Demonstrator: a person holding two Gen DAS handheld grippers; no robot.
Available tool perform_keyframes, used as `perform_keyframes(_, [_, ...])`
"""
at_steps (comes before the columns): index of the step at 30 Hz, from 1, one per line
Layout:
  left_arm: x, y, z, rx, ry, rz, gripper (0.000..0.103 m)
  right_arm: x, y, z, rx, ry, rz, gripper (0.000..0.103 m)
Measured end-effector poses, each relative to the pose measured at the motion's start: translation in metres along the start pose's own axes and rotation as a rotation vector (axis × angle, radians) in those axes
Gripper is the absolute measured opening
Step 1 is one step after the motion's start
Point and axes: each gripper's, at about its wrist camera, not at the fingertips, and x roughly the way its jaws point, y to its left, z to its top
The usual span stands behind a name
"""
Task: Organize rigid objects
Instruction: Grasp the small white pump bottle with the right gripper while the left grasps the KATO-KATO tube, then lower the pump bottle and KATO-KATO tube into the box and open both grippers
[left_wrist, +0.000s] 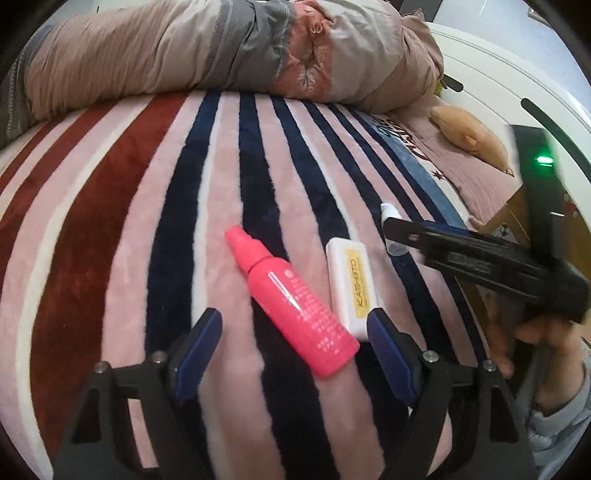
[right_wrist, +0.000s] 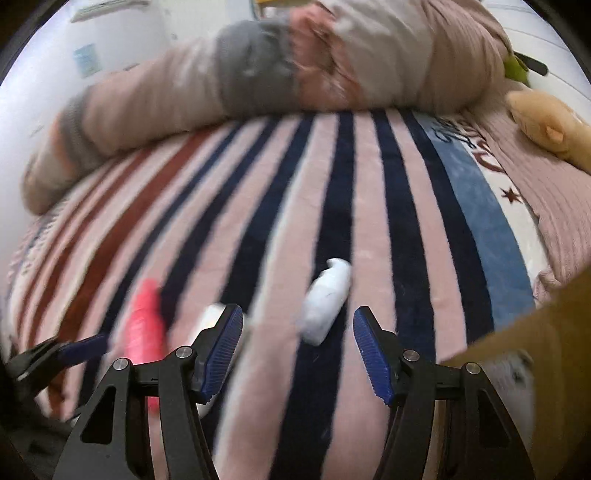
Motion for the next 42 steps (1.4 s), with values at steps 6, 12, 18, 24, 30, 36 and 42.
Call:
perform_keyframes(6, [-0.009,-0.026,0.005,0.114,-0.068,0.0,0.078,0.033,-0.008,0.008,-0.004,-0.001,-0.046,0.022])
perform_keyframes(12, [0.022,-0.05,0.014,0.204,0.053,-0.066,0.044,0.01,-0.01,-0.005,-0.057,-0.016,-0.009,0.021])
perform_keyframes(18, [0.053,-0.052,0.019,0.209,0.091,0.04,0.036,0.003,-0.006,-0.014,-0.111,0.004,-0.012,0.021])
perform_keyframes(24, [0.066,-0.064,0.015,0.28,0.085,0.104,0.031,0.001,-0.006,-0.02,-0.104,0.027,-0.003,0.021])
perform_keyframes(30, [0.036,-0.045,0.014,0.249,0.062,0.093,0.032,-0.002,-0.005,-0.031,-0.11,0.022,-0.011,0.021])
perform_keyframes(36, [-0.02,-0.038,0.006,0.24,0.016,0.049,0.032,-0.004,-0.002,-0.035,-0.13,0.008,-0.027,0.02])
perform_keyframes(42, [-0.067,-0.045,0.003,0.254,-0.032,0.034,0.032,-0.113,0.019,-0.035,-0.198,-0.146,0.141,0.02])
